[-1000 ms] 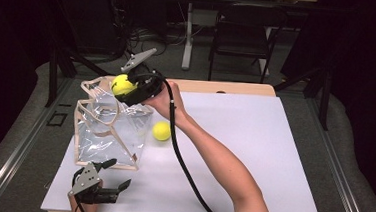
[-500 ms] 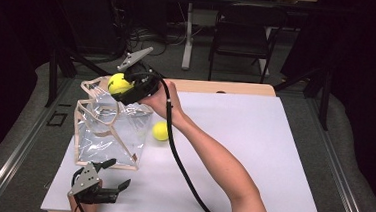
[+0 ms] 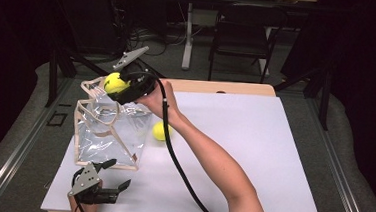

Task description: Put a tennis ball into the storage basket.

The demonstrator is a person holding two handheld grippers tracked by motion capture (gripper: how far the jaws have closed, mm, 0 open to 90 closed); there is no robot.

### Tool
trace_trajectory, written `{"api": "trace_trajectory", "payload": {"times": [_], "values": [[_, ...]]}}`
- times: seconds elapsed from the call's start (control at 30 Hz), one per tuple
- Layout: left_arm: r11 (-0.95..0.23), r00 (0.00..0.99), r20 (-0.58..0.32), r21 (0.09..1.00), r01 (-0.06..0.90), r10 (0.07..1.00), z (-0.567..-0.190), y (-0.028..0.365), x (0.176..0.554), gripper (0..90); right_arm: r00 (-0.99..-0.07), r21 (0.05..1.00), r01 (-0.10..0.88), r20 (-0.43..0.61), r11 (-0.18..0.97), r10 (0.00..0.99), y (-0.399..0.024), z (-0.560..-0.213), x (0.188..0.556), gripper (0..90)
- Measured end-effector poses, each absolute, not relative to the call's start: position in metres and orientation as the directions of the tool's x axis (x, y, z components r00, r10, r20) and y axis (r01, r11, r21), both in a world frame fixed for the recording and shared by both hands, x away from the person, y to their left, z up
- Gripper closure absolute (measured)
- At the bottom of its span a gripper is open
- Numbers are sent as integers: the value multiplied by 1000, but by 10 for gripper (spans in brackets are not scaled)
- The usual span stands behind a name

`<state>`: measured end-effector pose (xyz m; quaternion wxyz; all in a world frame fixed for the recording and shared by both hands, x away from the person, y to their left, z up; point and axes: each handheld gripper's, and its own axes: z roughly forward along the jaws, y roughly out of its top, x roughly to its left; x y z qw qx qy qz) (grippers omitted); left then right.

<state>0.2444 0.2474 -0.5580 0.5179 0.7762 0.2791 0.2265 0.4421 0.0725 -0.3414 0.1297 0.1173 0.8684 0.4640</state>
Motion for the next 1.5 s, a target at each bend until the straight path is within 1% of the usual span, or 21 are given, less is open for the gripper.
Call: {"api": "trace_trajectory", "payload": {"times": [1.1,1.5], "values": [[-308,743,59,930,202,666,-557,250,243,160,-940,815,73,-136,575,312,98,-343,443,259],[-306,742,58,930,203,668,-558,249,244,160,-949,805,82,-118,587,294,107,-350,445,259]]}}
